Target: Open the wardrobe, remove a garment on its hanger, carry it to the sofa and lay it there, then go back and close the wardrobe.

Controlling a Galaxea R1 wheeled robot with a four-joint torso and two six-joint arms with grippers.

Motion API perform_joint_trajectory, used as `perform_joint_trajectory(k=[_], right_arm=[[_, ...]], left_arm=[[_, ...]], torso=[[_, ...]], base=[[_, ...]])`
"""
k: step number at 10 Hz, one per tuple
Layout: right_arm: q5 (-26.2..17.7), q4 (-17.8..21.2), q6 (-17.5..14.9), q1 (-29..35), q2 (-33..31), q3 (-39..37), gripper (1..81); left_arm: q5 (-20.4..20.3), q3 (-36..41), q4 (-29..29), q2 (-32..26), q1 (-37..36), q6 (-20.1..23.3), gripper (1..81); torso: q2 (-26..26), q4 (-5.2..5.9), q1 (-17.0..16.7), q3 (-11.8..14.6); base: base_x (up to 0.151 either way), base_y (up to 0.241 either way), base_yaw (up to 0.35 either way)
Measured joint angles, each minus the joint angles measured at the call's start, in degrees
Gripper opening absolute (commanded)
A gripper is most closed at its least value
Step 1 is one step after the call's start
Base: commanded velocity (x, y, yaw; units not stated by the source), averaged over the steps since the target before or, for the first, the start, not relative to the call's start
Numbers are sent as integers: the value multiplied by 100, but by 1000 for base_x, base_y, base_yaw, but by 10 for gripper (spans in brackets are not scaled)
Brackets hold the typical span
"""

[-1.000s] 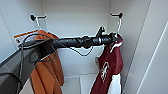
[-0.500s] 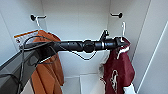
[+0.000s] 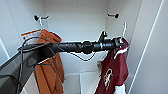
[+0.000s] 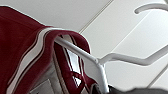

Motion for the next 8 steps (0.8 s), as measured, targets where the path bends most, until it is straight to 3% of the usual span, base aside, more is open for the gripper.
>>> perform_joint_trajectory(k=[8], right_arm=[[0,-2,-2,17,10,0,811]], left_arm=[[-306,466,100,-358,318,24,10]], torso=[[0,0,-2,0]], base=[[-125,0,0]])
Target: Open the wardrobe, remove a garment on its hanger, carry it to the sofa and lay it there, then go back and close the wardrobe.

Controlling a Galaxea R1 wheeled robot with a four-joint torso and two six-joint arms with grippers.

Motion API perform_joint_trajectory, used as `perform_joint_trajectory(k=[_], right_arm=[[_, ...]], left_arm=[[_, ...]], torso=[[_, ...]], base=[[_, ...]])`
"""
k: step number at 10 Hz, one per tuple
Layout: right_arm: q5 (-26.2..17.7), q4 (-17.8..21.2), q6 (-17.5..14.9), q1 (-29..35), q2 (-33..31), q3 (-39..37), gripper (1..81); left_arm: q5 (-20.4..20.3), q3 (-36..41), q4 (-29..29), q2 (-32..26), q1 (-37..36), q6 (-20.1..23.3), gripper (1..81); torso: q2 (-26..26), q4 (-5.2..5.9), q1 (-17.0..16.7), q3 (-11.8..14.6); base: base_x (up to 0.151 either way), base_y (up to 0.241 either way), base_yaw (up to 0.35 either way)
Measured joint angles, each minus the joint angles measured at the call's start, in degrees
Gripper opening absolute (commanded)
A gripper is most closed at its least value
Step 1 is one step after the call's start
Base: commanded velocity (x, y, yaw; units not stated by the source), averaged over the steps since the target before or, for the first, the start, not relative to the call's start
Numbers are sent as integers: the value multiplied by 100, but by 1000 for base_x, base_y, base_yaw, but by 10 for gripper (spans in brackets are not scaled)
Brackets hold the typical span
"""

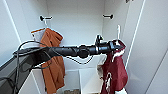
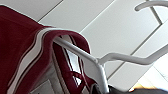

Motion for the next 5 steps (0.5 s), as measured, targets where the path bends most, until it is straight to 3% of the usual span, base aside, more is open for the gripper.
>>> perform_joint_trajectory(k=[5], right_arm=[[4,0,0,2,1,0,811]], left_arm=[[-74,269,96,-68,158,30,10]], torso=[[0,0,2,0]], base=[[-129,0,0]])
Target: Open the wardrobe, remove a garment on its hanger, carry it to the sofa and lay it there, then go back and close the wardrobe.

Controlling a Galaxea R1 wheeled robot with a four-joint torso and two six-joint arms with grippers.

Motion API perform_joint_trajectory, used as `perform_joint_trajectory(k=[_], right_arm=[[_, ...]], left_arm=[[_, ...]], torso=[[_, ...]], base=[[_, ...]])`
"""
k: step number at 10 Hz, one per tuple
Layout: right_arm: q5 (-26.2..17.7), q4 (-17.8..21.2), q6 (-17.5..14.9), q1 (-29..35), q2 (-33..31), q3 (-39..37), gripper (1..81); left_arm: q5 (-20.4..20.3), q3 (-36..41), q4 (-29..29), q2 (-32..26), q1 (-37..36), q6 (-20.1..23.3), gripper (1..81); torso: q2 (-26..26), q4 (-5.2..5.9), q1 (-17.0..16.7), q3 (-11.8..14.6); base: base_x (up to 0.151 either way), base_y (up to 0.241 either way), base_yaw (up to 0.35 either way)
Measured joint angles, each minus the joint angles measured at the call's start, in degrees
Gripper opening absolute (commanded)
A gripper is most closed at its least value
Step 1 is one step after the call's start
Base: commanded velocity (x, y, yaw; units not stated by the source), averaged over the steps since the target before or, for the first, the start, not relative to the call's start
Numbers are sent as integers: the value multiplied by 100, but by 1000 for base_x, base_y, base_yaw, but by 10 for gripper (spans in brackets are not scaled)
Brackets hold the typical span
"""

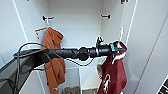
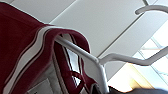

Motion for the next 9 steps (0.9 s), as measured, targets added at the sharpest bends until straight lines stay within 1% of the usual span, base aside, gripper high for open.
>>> perform_joint_trajectory(k=[3,5,7,9], right_arm=[[0,0,0,-2,2,0,811],[-2,0,0,-5,0,0,811],[2,0,-2,20,0,0,811],[-2,0,-2,16,0,0,811]], left_arm=[[-133,119,102,-45,313,94,10],[-129,210,121,-45,388,129,10],[-223,243,121,-69,485,151,10],[-152,255,124,-127,571,232,10]], torso=[[0,0,0,0],[0,2,-4,0],[0,2,-2,2],[0,2,0,2]], base=[[-132,0,0],[-134,0,0],[-135,0,0],[-136,0,0]])
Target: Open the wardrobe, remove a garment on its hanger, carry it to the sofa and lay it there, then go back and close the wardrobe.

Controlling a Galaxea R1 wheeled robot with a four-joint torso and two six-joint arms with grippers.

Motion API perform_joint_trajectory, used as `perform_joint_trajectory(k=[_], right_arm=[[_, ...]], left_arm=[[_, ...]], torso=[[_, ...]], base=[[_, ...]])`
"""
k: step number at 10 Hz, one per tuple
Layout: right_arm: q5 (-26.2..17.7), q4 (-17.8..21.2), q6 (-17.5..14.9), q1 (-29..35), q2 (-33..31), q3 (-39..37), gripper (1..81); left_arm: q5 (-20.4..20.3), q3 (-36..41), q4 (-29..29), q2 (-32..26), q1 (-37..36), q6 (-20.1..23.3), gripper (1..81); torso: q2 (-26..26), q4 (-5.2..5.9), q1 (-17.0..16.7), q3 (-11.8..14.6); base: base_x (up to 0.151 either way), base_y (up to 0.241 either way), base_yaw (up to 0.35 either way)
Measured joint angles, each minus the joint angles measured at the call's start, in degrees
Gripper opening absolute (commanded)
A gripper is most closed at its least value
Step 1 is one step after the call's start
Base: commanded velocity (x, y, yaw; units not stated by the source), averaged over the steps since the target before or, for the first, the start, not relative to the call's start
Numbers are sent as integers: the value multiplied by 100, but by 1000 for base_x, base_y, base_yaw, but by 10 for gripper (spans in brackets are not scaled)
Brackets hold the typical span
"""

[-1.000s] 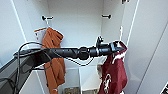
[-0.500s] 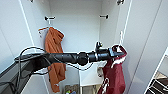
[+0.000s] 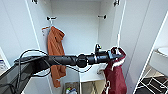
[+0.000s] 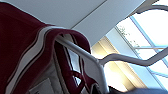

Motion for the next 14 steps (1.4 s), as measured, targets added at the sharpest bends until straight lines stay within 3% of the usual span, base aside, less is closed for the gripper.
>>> perform_joint_trajectory(k=[11,14], right_arm=[[-4,-6,-4,1,18,0,811],[0,-5,0,-5,16,-1,811]], left_arm=[[-77,658,22,-664,215,17,10],[-96,898,129,-872,485,28,10]], torso=[[-6,0,-11,2],[-11,0,-22,4]], base=[[-135,0,0],[-36,0,0]])
